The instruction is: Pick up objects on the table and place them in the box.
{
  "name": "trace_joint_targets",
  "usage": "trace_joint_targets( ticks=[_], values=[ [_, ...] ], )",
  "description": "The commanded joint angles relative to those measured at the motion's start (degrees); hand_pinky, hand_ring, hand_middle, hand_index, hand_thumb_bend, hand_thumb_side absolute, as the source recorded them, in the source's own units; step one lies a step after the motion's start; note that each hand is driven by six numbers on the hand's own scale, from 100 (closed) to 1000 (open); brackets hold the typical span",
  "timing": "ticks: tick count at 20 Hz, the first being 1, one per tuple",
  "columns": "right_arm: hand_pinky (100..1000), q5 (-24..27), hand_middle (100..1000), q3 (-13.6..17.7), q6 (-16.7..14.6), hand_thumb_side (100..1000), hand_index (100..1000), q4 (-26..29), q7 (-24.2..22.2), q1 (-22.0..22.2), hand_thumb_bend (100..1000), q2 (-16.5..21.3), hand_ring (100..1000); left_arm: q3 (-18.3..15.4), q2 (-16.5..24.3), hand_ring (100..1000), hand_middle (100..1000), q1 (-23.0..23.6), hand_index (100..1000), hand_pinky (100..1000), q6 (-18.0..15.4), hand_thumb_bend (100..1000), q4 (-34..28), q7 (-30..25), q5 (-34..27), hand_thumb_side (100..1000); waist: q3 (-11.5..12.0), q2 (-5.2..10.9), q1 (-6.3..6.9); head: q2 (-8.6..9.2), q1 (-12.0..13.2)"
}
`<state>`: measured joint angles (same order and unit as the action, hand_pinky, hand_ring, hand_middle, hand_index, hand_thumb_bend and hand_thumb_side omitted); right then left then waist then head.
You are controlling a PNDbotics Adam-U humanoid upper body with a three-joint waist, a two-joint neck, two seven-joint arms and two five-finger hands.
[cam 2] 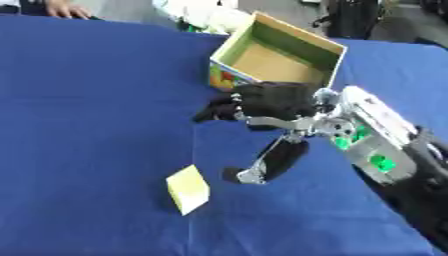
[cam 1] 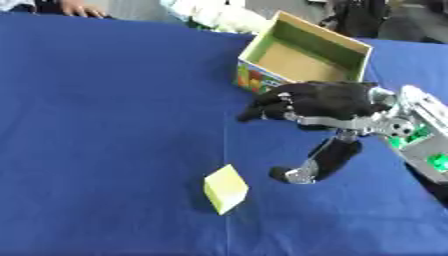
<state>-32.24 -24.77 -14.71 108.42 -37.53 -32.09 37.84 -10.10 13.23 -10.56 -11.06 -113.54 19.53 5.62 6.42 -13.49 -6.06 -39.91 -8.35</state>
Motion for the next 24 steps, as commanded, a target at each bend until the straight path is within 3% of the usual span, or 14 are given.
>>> trace_joint_targets(
  ticks=[1, 9, 11, 22, 24],
  values=[
    [920, -0.2, 862, 0.5, -0.1, 549, 998, 0.1, -0.7, -0.8, 318, 0.3, 929, -0.3, 1.5, 701, 923, -0.5, 730, 819, 0.0, 261, -1.1, 0.2, 0.2, 811, -0.1, 0.69, 0.29, 1.05, -0.5],
    [906, 0.2, 848, -0.8, 1.3, 477, 990, -2.5, -4.2, -1.2, 319, -3.1, 924, -0.2, 1.4, 702, 927, -0.9, 729, 821, 0.0, 252, -1.1, 0.1, 0.3, 816, -0.1, -0.94, 0.05, 0.87, -0.2],
    [906, 0.3, 846, -0.8, 1.6, 518, 989, -2.7, -4.7, -1.6, 286, -3.9, 923, -0.2, 1.4, 702, 927, -1.0, 729, 821, 0.0, 251, -1.1, 0.1, 0.3, 816, 0.0, -1.01, 0.12, 0.71, 0.1],
    [908, -1.3, 848, -2.0, 1.5, 524, 989, -4.2, -5.0, -2.3, 318, -6.8, 926, -0.2, 1.7, 704, 928, -0.8, 730, 822, 0.1, 246, -1.1, 0.1, 0.3, 815, 0.1, -0.71, 0.22, 0.03, -0.1],
    [912, -1.7, 854, -2.3, 1.1, 532, 993, -4.7, -5.3, -2.4, 356, -7.0, 930, -0.2, 1.6, 704, 928, -0.9, 730, 822, 0.1, 244, -1.1, 0.1, 0.2, 815, 0.1, -0.75, 0.20, 0.00, -0.1]
  ],
)
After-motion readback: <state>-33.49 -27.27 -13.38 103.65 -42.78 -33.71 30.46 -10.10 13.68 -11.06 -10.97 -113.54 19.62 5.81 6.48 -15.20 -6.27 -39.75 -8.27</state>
